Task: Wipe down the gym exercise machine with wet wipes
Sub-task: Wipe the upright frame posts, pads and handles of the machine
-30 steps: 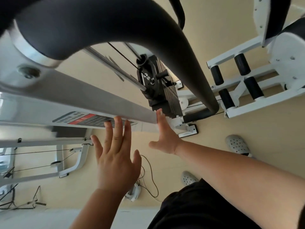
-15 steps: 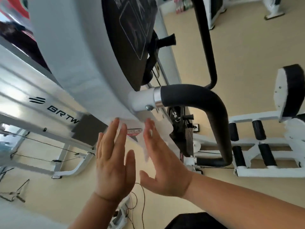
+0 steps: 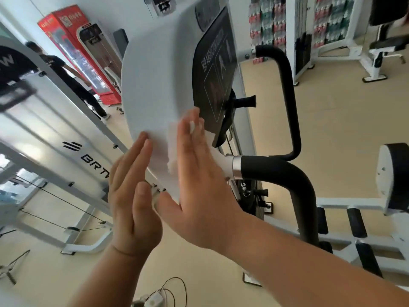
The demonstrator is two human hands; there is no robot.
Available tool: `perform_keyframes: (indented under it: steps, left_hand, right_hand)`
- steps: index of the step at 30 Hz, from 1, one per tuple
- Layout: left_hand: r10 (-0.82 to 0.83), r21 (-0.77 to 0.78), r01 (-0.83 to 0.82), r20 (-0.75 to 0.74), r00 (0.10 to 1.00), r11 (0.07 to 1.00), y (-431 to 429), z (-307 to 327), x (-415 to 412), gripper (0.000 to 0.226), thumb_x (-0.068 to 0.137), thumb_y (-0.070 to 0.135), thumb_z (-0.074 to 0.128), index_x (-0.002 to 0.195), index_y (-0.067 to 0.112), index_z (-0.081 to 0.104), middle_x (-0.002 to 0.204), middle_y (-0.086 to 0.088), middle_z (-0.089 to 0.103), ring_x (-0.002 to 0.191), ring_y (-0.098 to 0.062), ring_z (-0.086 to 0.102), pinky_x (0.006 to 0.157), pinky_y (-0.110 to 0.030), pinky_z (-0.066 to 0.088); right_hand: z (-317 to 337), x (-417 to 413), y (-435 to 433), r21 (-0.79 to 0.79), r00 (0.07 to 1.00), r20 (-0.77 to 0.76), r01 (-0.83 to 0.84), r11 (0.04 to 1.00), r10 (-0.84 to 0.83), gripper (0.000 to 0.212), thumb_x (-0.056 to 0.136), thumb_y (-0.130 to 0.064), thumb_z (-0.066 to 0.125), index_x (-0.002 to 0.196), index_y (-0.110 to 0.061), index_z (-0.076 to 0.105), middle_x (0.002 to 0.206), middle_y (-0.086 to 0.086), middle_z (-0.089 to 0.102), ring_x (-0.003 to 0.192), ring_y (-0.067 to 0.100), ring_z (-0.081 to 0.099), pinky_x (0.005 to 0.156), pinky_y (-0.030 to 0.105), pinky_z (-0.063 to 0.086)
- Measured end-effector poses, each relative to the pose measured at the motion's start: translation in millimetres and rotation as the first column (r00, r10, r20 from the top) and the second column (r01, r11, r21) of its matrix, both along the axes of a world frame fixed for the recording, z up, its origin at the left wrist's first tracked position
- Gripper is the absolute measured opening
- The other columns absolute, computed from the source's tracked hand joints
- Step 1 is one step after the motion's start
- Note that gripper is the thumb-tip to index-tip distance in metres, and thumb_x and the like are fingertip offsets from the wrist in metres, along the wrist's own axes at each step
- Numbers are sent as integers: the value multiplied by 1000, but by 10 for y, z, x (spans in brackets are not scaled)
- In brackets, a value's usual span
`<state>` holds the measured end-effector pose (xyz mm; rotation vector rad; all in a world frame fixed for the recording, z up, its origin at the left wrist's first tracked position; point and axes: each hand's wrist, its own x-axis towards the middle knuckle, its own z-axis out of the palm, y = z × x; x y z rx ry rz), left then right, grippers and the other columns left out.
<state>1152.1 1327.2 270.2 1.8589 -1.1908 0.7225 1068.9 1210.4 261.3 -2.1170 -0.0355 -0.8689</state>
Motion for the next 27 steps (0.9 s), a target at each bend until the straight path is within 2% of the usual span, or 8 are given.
perform_keyframes:
  steps: [2,4,7,12,16,20,24,27]
  left_hand:
    - [31,7,-31,-12,999,999,7,-34,-1,59,105,31,26,133,-12,54,147,-22,50,143,-31,43,115,-52,33]
    - [47,10,-47,-23,999,999,6,-85,-9,60,107,36,25,135,-9,54,150,-19,48,145,-29,41,116,-50,32]
    - [59,-3,-59,4,998,998,-5,-154,27,51,99,19,30,133,-8,55,149,-20,47,145,-33,41,117,-51,32]
    - [6,-8,-5,21,1000,1000,-67,-215,56,55,94,16,29,129,-16,56,148,-29,46,144,-43,38,114,-63,32]
    - [-51,-67,52,25,998,996,-48,-306,9,57,106,29,25,139,-13,45,152,-30,41,146,-46,34,112,-71,28]
    - [-72,-107,75,26,997,991,-97,-398,-49,57,107,33,24,142,-8,42,154,-24,39,146,-46,32,110,-76,27]
    - [-105,-80,108,47,993,991,-124,-438,-121,56,107,34,24,143,-6,42,152,-27,41,146,-46,33,108,-76,27]
    - [-93,-13,95,115,989,995,-179,-476,-224,54,105,33,27,144,-1,41,152,-23,43,147,-41,34,110,-74,26]
  right_hand:
    - [176,51,-84,118,994,-90,-46,992,57,111,94,-29,66,160,-15,-23,166,-1,-34,153,11,-30,126,31,-12]
    - [247,72,-116,172,991,-108,-55,983,74,113,92,-30,67,161,-21,-22,166,-6,-33,151,5,-32,126,29,-12]
    - [301,102,-112,194,990,-127,-42,980,68,117,90,-29,69,159,-24,-25,166,-8,-34,151,5,-32,124,29,-14]
    - [516,267,-303,115,995,-95,44,992,-33,114,91,-34,70,162,-18,-18,170,0,-22,156,13,-21,125,32,-6]
    - [115,-73,-217,-224,978,-152,108,969,-145,108,93,-38,67,163,-7,-10,172,13,-13,160,23,-7,129,37,16]
    - [-158,-228,-253,-578,920,-57,286,765,-387,77,102,-37,51,160,5,20,166,27,20,154,36,26,124,43,30]
    - [-193,-327,-402,-708,905,-10,294,643,-425,56,108,-38,40,150,-1,47,152,22,50,139,35,49,115,46,38]
    - [-249,-504,-611,-729,928,87,307,612,-362,43,106,-22,48,144,-4,57,146,18,57,132,33,55,112,43,41]
